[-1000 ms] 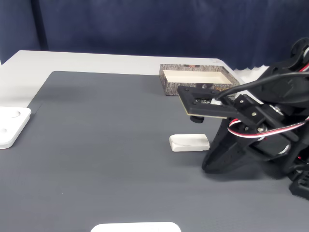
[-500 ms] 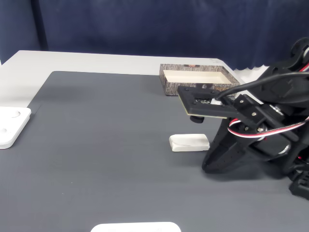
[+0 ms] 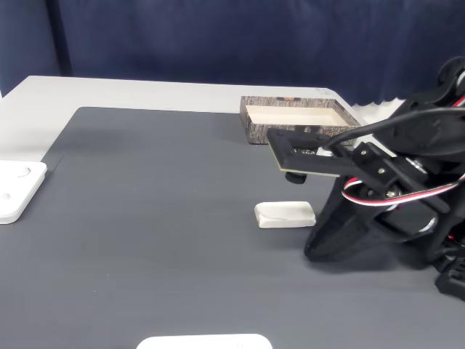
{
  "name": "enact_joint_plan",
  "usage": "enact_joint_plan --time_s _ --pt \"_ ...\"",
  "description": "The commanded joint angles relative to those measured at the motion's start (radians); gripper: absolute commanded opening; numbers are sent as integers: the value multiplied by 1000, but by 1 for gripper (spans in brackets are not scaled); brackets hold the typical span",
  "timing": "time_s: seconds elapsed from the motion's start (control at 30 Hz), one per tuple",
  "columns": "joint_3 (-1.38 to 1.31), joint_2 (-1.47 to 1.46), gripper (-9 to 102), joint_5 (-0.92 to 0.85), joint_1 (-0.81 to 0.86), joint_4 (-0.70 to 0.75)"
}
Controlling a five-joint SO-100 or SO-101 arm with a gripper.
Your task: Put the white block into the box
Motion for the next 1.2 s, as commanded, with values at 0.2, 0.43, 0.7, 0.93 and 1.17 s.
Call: enact_joint_plan --time_s 0.2,0.43,0.7,0.93,1.17 --pt "-347 -489 -2 32 132 -15" --pt "-509 -733 -2 167 239 8" --pt "-723 -1048 -2 356 373 32" --pt "-879 -1239 -2 494 423 40" --pt "-900 -1339 -2 518 437 23"
